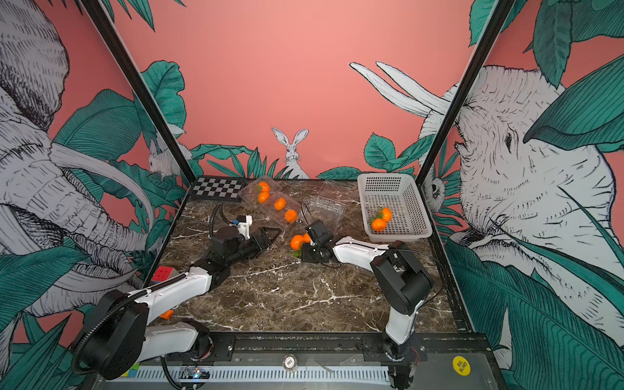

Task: Take oranges out of containers
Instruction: Pick up the orange from the packing box, then place the orange in the basket.

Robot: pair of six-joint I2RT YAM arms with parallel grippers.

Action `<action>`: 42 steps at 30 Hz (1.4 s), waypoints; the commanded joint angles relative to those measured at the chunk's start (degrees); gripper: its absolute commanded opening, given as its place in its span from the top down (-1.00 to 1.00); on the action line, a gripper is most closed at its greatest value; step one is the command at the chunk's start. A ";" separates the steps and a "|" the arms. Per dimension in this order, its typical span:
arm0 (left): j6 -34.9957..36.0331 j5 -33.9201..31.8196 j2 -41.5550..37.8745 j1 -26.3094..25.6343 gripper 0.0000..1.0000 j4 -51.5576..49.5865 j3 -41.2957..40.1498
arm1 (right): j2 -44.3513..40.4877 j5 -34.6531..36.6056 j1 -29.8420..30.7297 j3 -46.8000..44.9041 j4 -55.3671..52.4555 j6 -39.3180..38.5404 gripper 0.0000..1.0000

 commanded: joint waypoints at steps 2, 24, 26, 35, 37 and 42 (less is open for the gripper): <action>2.90 -0.57 -2.32 -1.00 -0.98 -4.06 1.45 | -4.38 2.55 -0.01 1.35 -2.61 -1.56 0.94; 11.30 -5.69 7.18 -12.81 -0.98 -12.99 23.97 | -26.31 3.41 -22.76 2.55 -11.35 -8.81 0.96; 11.91 -6.00 9.67 -15.16 -0.98 -13.23 26.85 | -26.99 3.50 -26.89 2.20 -11.06 -8.93 0.97; 11.08 -5.89 22.29 -21.37 -0.98 -12.07 37.52 | -22.96 1.84 -42.42 1.77 -7.44 -10.15 0.97; 10.64 -5.42 25.14 -22.13 -0.98 -11.88 39.84 | -20.96 1.24 -45.05 2.02 -6.36 -10.11 0.98; 10.16 -4.28 30.68 -23.37 -0.98 -12.71 44.79 | -14.16 1.73 -48.88 4.29 -4.93 -10.53 0.97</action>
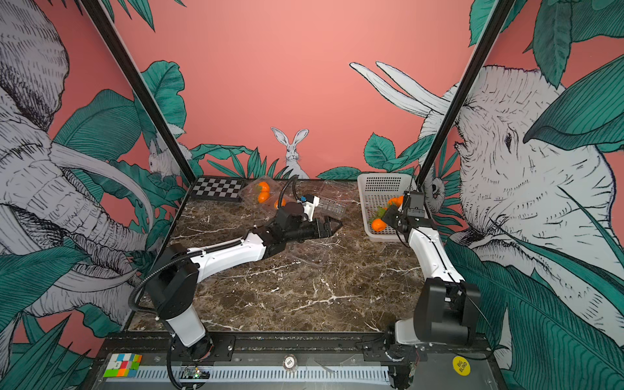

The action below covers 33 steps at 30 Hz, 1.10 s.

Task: Take oranges out of containers
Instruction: Place the orange in the basket.

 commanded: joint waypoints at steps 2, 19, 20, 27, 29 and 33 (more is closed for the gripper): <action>-0.24 1.11 1.93 -0.78 -0.99 -0.55 4.00 | 4.99 0.16 -1.75 2.72 2.91 -1.27 0.97; 3.09 0.93 2.58 -0.69 -0.98 -6.88 6.41 | 18.18 -3.35 -3.01 7.19 4.31 -0.03 0.81; 3.30 0.89 2.23 -0.69 -0.98 -7.16 6.30 | 18.19 -3.16 -2.95 7.34 4.14 -0.12 0.78; 4.55 0.33 -0.75 0.36 -0.98 -8.63 4.64 | 14.99 -3.01 -2.98 8.92 1.83 -0.75 0.45; 5.12 0.12 -1.71 0.61 -0.98 -9.31 4.46 | 13.53 -3.01 -3.01 9.28 0.94 -1.09 0.40; 6.58 -0.68 -3.80 0.94 -0.98 -10.81 4.22 | 10.43 -3.18 -2.88 9.55 -0.51 -1.71 0.21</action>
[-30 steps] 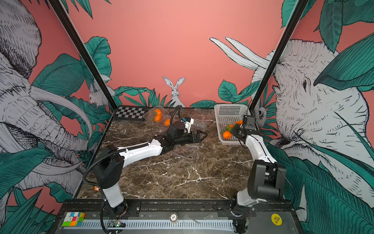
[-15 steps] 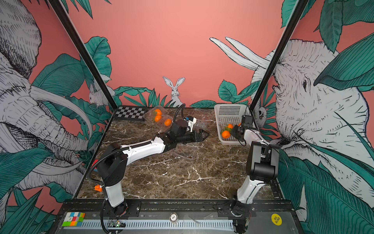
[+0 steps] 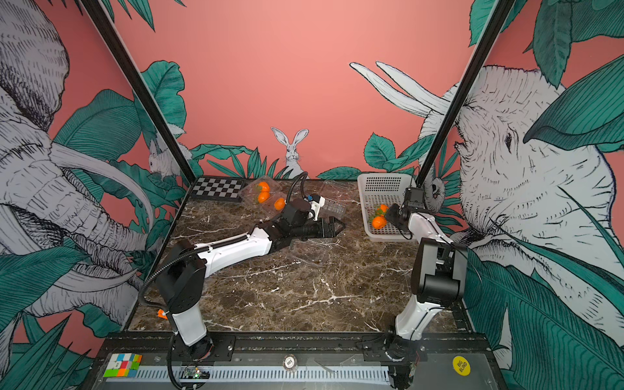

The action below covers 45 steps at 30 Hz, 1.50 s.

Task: Take oranges out of containers
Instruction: Place the orange in the basket, then move the packing box to the center of the board.

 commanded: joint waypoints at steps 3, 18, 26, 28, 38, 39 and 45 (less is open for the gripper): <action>3.58 -1.39 -6.37 1.10 -0.98 -3.57 -0.92 | -5.74 -0.72 0.13 0.73 -1.71 -1.04 0.03; 5.48 -4.71 -21.55 8.81 -0.98 -6.37 -15.61 | -22.30 3.17 21.43 -11.77 -3.63 -2.46 -0.97; 1.92 -4.42 -25.64 10.93 -0.99 -1.90 -26.61 | -16.71 5.98 37.19 -19.49 1.49 1.62 -0.57; 1.19 -4.67 -26.48 10.93 -0.98 -0.84 -28.65 | -14.68 6.60 39.33 -19.97 2.24 2.18 -0.49; -0.49 -4.89 -28.82 10.85 -0.98 1.26 -33.44 | -2.82 10.31 42.17 -15.34 2.97 1.47 -0.05; -0.49 -4.98 -29.14 10.93 -0.98 1.22 -33.57 | -1.78 11.28 42.03 -14.41 2.32 0.91 0.00; 0.12 -5.41 -30.51 10.93 -0.99 -0.16 -34.36 | 1.69 14.89 37.77 -8.89 -1.75 -4.74 0.32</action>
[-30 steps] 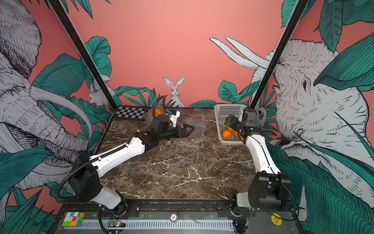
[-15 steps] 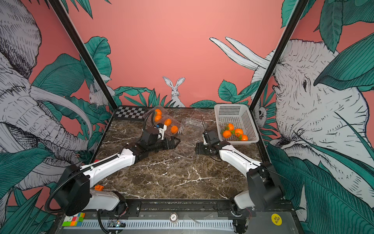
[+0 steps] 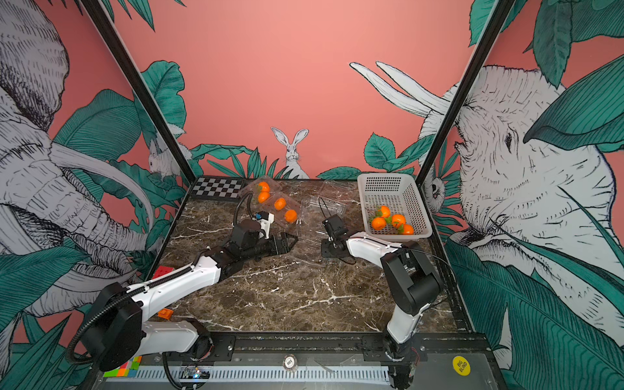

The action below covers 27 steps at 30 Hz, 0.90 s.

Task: Take oranges out of containers
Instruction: Move the packing box to the center of the board.

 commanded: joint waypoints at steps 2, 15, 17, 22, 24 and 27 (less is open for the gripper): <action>0.25 -1.30 -2.49 0.03 -0.98 -0.55 -1.04 | 1.02 3.96 -4.94 3.42 -2.77 -5.39 0.57; 0.42 -1.46 -1.24 0.31 -0.98 -0.19 -1.39 | 5.63 5.13 -10.22 11.87 -5.41 -9.64 0.77; 0.38 -1.33 -0.79 0.40 -0.98 -0.22 -1.06 | 6.43 6.28 -10.55 13.17 -6.03 -8.82 0.77; 0.67 -0.98 -0.06 0.65 -0.98 -0.57 -0.25 | 7.87 8.31 -12.19 14.26 -7.05 -6.45 0.77; 0.72 -0.98 0.01 0.75 -0.98 -0.56 -0.24 | 7.23 9.75 -13.04 12.86 -6.19 -5.31 0.78; 0.76 -0.90 0.64 0.93 -0.98 -0.39 -0.30 | 5.65 8.99 -13.54 10.80 -3.06 -3.89 0.77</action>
